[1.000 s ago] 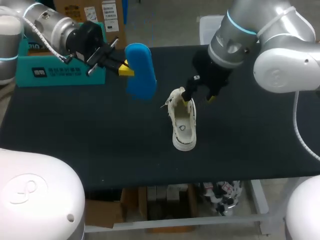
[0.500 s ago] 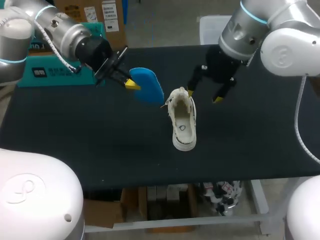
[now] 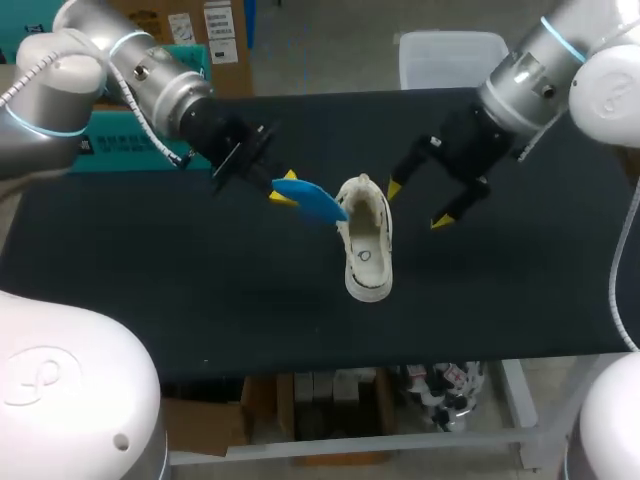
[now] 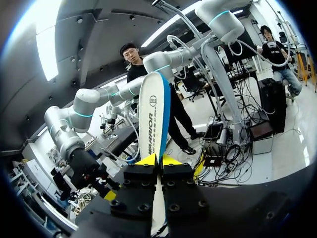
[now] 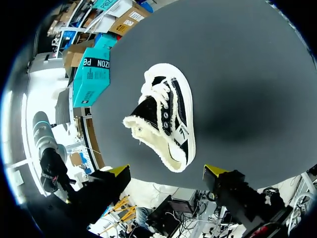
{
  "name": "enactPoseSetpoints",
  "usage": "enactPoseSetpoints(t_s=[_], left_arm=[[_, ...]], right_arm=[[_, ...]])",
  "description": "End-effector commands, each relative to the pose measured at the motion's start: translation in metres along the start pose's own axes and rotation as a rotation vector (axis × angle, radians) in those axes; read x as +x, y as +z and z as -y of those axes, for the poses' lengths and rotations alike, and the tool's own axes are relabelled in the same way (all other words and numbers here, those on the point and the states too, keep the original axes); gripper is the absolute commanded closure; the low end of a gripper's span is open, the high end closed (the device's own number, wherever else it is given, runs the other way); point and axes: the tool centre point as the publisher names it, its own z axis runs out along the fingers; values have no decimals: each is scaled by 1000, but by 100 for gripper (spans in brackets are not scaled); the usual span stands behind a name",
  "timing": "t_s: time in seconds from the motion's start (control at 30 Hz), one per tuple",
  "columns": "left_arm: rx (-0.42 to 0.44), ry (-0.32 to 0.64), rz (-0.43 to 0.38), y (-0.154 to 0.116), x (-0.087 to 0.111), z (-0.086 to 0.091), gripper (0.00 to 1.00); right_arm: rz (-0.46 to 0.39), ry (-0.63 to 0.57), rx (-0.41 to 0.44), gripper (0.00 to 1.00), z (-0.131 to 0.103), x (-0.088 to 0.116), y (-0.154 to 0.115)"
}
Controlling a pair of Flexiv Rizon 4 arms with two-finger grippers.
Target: Open the shoe tongue, take the insole out of the shoe, put the insole back into the shoe, and pack the shoe into the shoebox
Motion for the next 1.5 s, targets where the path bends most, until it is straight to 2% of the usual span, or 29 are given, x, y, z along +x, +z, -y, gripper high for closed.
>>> enactPoseSetpoints(t_s=[0.03, 0.17, 0.3, 0.63, 0.67, 0.7, 0.8, 0.83, 0.87, 0.9, 1.07, 1.13, 1.3, 1.37, 1.5], left_arm=[[-1, 20, -30, 7, -3, -13, 100], [-22, 52, -36, 10, 1, -25, 100], [-88, 46, -20, 18, -1, -42, 100], [-88, 45, -20, 18, -1, -42, 100], [-104, 46, -13, 19, -2, -44, 100], [-85, 53, -17, 20, -2, -46, 100], [-98, 58, -25, 24, -2, -52, 100], [-92, 61, -25, 25, -2, -54, 100], [-87, 63, -26, 26, -2, -55, 100], [-73, 68, -23, 27, -2, -56, 100], [-61, 84, -21, 32, -4, -63, 100], [-63, 96, -25, 35, -5, -66, 100], [-68, 103, -29, 41, -7, -79, 100], [-68, 101, -27, 44, -8, -85, 100], [-66, 92, -7, 47, -9, -95, 100]], right_arm=[[-145, 31, 78, 0, -1, -10, 4], [-224, 95, 130, 0, 4, -15, 5], [-224, 95, 130, 0, 4, -15, 5], [-224, 95, 130, 0, 4, -15, 5], [-214, 129, 142, 0, 3, -14, 10], [-251, 182, 134, 0, 2, -14, 12], [-290, 291, 139, 0, 3, -12, 17], [-283, 314, 127, 0, 4, -12, 18], [-323, 333, 135, 0, 5, -11, 19], [-325, 361, 134, 0, 7, -10, 20], [-404, 423, 131, 0, 12, -7, 24], [-462, 432, 146, 0, 15, -7, 27], [-487, 470, 169, 0, 21, -2, 33], [-509, 480, 195, 10, 22, -1, 37], [-558, 498, 227, 13, 20, -1, 46]])
